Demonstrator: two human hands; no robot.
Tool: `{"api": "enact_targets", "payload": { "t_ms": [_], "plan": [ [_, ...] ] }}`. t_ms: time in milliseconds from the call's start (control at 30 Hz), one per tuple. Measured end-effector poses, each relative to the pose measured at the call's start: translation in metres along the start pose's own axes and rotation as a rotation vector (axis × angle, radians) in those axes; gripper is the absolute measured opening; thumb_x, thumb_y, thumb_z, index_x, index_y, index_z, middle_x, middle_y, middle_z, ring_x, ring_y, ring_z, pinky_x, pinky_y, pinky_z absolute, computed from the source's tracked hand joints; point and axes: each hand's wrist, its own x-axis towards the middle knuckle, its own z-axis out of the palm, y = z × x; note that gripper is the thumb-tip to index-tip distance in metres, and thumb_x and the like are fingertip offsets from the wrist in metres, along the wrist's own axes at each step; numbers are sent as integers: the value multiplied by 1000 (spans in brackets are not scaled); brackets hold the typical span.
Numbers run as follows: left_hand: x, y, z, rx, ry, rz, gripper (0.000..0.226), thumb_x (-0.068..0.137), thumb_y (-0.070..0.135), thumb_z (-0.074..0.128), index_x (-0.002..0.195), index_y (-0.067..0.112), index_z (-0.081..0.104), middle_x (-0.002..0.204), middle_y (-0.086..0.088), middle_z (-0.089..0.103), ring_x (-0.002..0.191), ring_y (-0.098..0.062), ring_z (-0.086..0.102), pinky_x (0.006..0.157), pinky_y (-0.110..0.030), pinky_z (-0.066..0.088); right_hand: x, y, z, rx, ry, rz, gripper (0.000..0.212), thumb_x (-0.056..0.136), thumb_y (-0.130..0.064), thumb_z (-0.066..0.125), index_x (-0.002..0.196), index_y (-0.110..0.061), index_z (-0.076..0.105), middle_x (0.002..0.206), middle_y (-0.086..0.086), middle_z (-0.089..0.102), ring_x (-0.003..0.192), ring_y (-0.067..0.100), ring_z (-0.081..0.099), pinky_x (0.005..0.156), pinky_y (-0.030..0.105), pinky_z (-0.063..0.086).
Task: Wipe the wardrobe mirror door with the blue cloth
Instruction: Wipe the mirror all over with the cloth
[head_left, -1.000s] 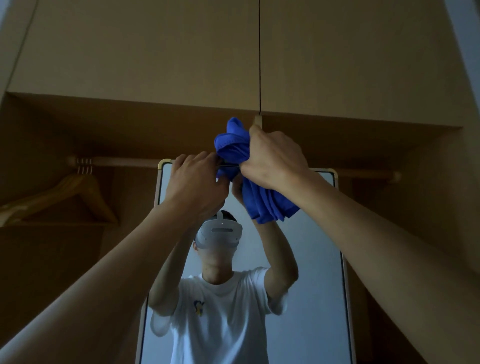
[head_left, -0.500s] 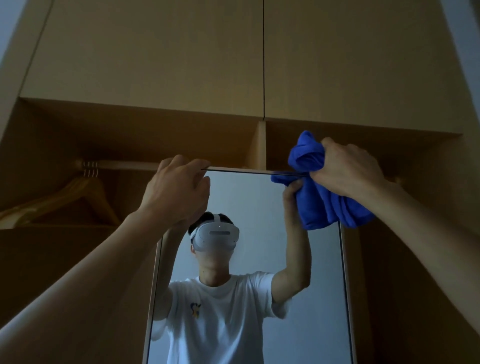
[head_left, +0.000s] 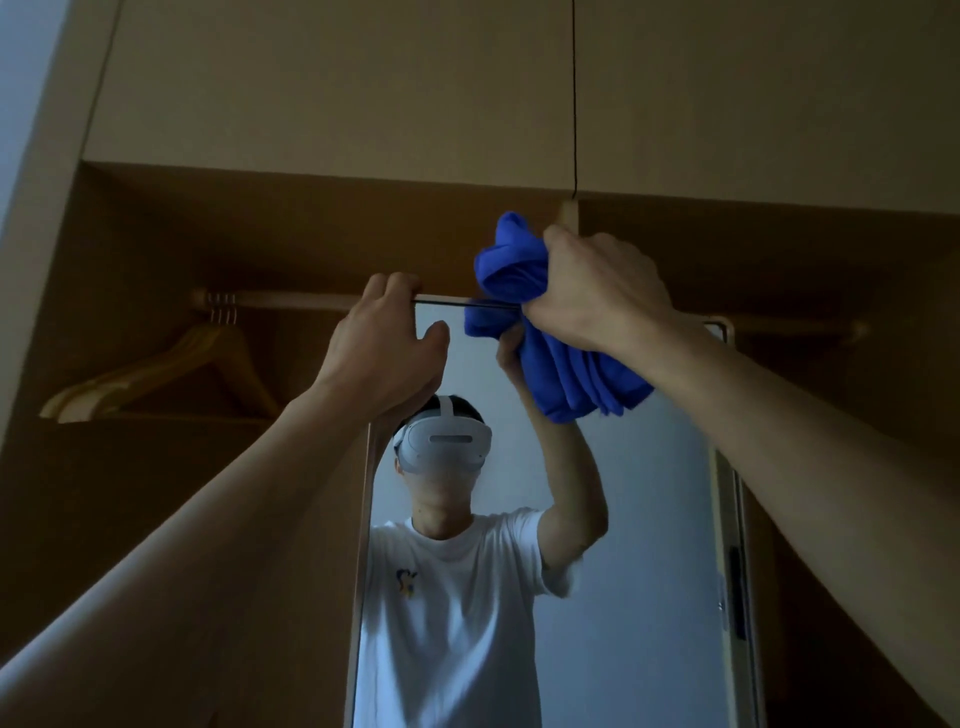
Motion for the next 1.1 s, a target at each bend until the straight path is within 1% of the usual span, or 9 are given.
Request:
{"api": "enact_targets", "payload": {
  "t_ms": [200,367,500,667,833,967,1033,1067,1100],
  "plan": [
    [-3,-6,2,-95,6,25,38,94,22,58,130,12,50,123,-6,51,107,-27,57,78,-33,36,15,-52,13,58,44,-80,33,83,-35,67,97,-18,43,69,-4,47,55,10,44,45,26,26],
    [-5,-12,4,-84,17,55,51,95,21,56,145,18,44,140,-6,48,119,-29,55,82,-32,37,11,-36,13,77,27,-51,31,85,-39,65,100,-20,45,75,-3,55,59,12,52,48,26,33],
    [-5,-16,4,-103,30,57,55,98,27,56,150,17,41,145,-4,47,126,-26,53,86,-28,35,4,-7,5,53,27,33,28,84,-41,65,96,-22,49,71,-4,56,57,13,54,48,24,30],
    [-6,-19,4,-181,43,60,55,99,28,56,151,18,40,148,-1,46,127,-21,51,87,-26,34,-6,23,-1,28,11,149,29,85,-43,64,99,-22,51,73,-2,57,59,15,55,49,25,30],
    [-4,-20,7,-286,38,11,59,99,32,57,153,22,37,151,2,45,133,-18,48,91,-27,33,-4,11,0,-1,-6,156,29,85,-41,66,98,-20,51,73,-2,57,59,15,54,49,25,30],
    [-9,-22,10,-367,-7,-40,71,98,34,58,160,24,23,163,2,32,145,-18,37,99,-27,30,5,-19,4,44,-12,105,28,83,-40,66,96,-20,50,72,-3,56,59,14,55,49,25,32],
    [-16,-24,11,-518,-35,-130,73,97,35,57,160,30,21,161,-5,37,145,-27,40,109,-33,36,10,-37,8,35,-5,69,29,83,-41,66,96,-21,48,72,-3,55,58,13,53,48,25,29],
    [-20,-25,12,-574,-44,-163,70,96,34,57,158,34,24,155,-10,46,140,-32,47,110,-43,43,12,-46,9,29,-5,54,29,84,-41,65,96,-21,48,72,-3,55,58,13,52,48,25,29],
    [-24,-26,12,-589,-45,-178,66,95,34,57,155,35,28,148,-12,54,133,-35,54,106,-50,49,15,-54,11,28,-5,39,29,84,-41,65,96,-21,48,71,-3,55,57,13,52,47,25,30]
  ]
}}
